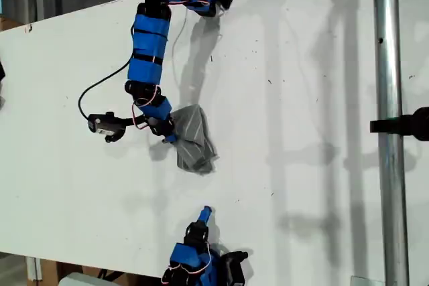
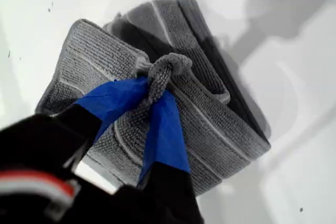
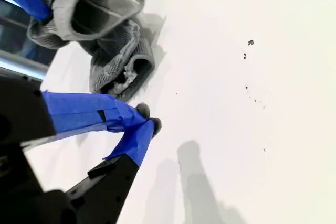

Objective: Grasp corners of a towel and fold twice.

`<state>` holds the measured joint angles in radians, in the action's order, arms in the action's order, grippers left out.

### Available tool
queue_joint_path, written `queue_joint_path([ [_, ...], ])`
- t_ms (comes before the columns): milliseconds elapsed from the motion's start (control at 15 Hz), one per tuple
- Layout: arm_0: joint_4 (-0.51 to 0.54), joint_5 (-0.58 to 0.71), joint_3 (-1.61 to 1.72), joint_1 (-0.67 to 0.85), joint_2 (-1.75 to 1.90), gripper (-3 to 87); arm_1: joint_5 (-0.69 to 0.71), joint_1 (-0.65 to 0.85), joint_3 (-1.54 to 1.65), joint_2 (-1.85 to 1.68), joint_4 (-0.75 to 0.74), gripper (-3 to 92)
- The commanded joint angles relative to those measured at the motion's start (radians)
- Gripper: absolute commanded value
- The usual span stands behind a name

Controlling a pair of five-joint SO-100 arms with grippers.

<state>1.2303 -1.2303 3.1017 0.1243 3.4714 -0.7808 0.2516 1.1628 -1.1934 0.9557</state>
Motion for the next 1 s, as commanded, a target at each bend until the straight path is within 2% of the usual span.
queue_joint_path([
  [0, -0.018, 0.008, 0.006, -0.002, 0.009, -2.9, 0.009, -0.048, -0.071, -0.046, -0.038, -0.2],
  [67, -0.018, 0.008, 0.006, -0.002, 0.009, -2.9, 0.009, -0.072, -0.087, 0.012, -0.057, 2.1],
  [200, -0.018, -0.006, 0.006, -0.009, 0.009, -2.9, 0.009, -0.066, -0.110, -0.011, -0.011, 22.0],
  [333, -0.071, -0.020, 0.017, -0.009, 0.009, -2.9, 0.009, -0.034, -0.104, -0.206, 0.158, 16.4],
  [400, -0.034, -0.032, 0.017, -0.003, 0.009, -2.9, 0.009, -0.018, -0.044, -0.357, 0.238, 15.9],
  [467, -0.015, -0.057, 0.017, -0.006, 0.009, -2.9, -0.003, 0.002, 0.112, -0.552, 0.255, 10.6],
  [533, -0.005, -0.184, 0.017, -0.005, 0.009, -2.8, -0.041, 0.029, 0.316, -0.762, 0.255, 6.4],
  [600, 0.061, -0.321, 0.017, 0.006, 0.008, -2.7, -0.064, 0.051, 0.529, -0.973, 0.250, 3.5],
  [667, 0.061, -0.118, 0.017, 0.006, 0.006, -2.6, -0.097, 0.071, 0.739, -1.180, 0.249, -0.2],
  [733, 0.061, 0.160, 0.017, 0.003, 0.006, -2.6, -0.137, 0.080, 0.948, -1.399, 0.238, -0.2],
  [800, 0.054, 0.304, 0.018, 0.000, 0.006, -2.6, -0.189, 0.087, 1.143, -1.606, 0.221, -0.2],
  [933, 0.057, 0.288, 0.018, 0.005, 0.006, -2.6, -0.278, 0.092, 1.456, -1.997, 0.282, -0.2],
])
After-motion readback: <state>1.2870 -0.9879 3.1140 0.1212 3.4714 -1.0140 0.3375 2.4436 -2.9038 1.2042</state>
